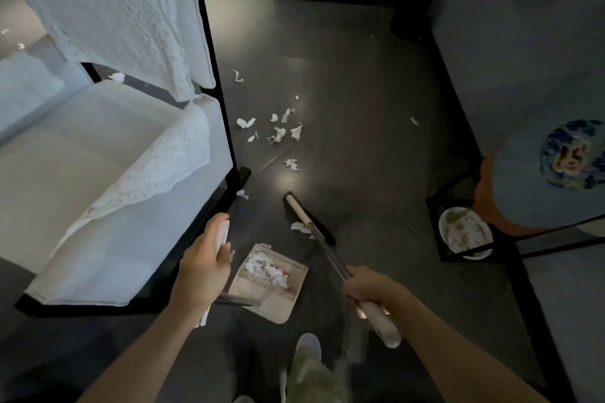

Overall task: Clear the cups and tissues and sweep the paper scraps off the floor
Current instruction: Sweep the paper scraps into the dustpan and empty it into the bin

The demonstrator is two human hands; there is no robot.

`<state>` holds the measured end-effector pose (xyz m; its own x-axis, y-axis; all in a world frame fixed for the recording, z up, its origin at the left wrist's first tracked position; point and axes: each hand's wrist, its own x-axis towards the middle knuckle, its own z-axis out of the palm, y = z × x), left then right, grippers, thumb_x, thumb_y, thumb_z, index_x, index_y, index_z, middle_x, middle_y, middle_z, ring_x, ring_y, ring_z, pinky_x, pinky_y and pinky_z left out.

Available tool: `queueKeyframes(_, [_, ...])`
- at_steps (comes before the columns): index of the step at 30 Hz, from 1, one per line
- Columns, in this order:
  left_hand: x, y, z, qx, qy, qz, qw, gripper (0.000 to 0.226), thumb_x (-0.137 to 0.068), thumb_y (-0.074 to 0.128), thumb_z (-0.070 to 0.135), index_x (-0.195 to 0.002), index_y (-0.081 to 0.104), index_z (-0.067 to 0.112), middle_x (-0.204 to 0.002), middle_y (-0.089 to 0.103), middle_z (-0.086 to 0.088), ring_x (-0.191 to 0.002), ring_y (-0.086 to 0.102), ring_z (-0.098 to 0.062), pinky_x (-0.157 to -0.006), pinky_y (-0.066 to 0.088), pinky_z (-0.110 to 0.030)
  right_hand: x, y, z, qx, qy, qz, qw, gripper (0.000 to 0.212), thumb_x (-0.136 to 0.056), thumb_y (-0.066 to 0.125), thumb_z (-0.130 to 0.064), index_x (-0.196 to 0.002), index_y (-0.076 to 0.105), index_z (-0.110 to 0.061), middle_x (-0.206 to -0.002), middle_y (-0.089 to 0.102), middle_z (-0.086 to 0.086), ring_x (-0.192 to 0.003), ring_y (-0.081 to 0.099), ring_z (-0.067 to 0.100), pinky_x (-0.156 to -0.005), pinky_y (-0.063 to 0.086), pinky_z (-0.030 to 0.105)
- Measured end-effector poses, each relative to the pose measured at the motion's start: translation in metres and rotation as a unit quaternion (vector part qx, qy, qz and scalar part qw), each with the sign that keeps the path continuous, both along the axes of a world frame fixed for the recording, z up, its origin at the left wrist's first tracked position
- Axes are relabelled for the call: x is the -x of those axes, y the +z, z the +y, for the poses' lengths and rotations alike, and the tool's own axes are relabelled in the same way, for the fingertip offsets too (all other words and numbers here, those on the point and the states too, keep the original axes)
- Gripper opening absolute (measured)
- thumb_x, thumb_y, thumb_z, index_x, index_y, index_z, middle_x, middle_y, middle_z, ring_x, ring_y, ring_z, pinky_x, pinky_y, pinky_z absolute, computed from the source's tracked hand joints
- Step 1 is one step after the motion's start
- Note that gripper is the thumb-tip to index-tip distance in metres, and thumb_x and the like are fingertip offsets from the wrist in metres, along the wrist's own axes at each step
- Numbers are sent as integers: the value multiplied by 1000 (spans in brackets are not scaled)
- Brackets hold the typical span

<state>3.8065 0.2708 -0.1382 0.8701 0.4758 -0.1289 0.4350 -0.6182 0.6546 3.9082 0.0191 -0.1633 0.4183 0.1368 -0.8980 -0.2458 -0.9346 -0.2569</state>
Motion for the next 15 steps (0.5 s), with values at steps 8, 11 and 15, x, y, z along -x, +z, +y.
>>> queueKeyframes(8, [24, -2, -1, -25, -37, 0, 999, 49, -95, 51, 14, -140, 36, 24, -128, 56, -8, -114, 56, -26, -87, 42, -30, 60, 24, 18, 9, 125, 33, 992, 50, -80, 55, -14, -129, 52, -8, -91, 60, 7, -64, 52, 14, -72, 48, 29])
queueKeyframes(11, [57, 1, 8, -6, -60, -1, 998, 50, -95, 50, 14, -141, 34, 26, -131, 54, -7, -117, 54, -25, -88, 42, -29, 88, 41, 13, -40, 40, 25, 998, 40, -81, 54, -15, -120, 57, -8, -62, 58, -6, -48, 50, 6, -50, 44, 20])
queueKeyframes(15, [122, 5, 30, 3, -70, -18, 997, 49, -94, 52, 12, -139, 37, 25, -131, 55, -6, -119, 53, -27, -95, 42, -34, 128, 69, 11, -76, -27, 100, 992, 57, -79, 55, -4, -135, 45, 1, -43, 51, -5, -37, 47, 6, -38, 40, 15])
